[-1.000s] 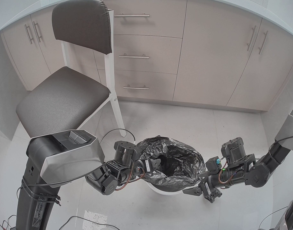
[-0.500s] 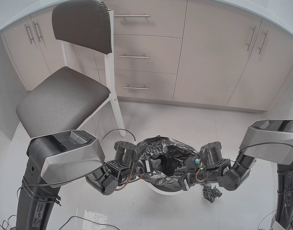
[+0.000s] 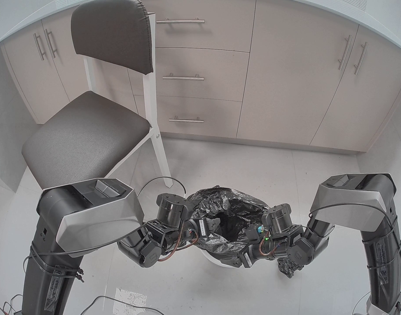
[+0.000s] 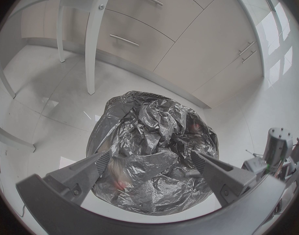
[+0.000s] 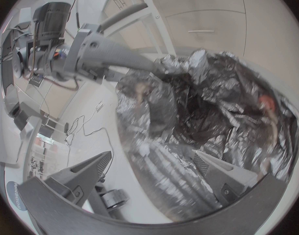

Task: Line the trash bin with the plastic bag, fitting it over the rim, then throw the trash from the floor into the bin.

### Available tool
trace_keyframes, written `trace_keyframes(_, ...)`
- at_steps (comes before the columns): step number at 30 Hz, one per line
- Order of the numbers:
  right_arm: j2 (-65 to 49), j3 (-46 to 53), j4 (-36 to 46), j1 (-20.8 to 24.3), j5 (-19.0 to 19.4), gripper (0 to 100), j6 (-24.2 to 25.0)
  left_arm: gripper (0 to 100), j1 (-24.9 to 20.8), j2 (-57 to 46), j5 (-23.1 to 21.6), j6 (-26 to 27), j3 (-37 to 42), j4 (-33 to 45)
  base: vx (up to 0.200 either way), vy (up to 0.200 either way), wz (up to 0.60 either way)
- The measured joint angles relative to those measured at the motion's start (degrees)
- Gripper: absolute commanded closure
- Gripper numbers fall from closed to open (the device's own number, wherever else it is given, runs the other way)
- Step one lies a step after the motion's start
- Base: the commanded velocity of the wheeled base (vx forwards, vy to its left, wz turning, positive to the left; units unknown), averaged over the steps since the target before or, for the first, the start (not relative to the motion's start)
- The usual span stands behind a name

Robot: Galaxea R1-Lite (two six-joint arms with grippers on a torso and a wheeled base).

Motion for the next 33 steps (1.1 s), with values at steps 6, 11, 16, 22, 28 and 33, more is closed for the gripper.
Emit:
trace_keyframes(6, -1.5, 3.4, 2.8, 1.0, 1.9, 0, -0.2, 0, 0.0, 0.0, 0.1, 0.0, 0.1, 0.0, 0.000, 0.000, 0.00)
trace_keyframes(11, -2.6, 6.2, 3.0, 1.4, 2.0, 0, -0.2, 0, 0.0, 0.1, 0.1, 0.0, 0.1, 0.0, 0.000, 0.000, 0.00)
trace_keyframes(16, -3.5, 7.7, 3.1, 1.8, 2.1, 0, -0.2, 0, 0.0, 0.1, 0.1, 0.0, 0.1, 0.0, 0.000, 0.000, 0.00)
trace_keyframes(22, -4.8, 10.1, 3.2, 2.5, 4.4, 0, -0.2, 0, 0.0, 0.2, 0.1, 0.0, 0.0, 0.0, 0.000, 0.000, 0.00)
trace_keyframes(28, -5.9, 12.2, 3.1, 3.4, 5.0, 0, -0.2, 0, 0.0, 0.2, 0.2, 0.0, 0.0, 0.0, 0.000, 0.000, 0.00)
trace_keyframes(33, -7.1, 14.3, 3.1, 3.5, 5.1, 0, -0.1, 0, 0.0, 0.2, 0.2, 0.0, 0.0, 0.0, 0.000, 0.000, 0.00)
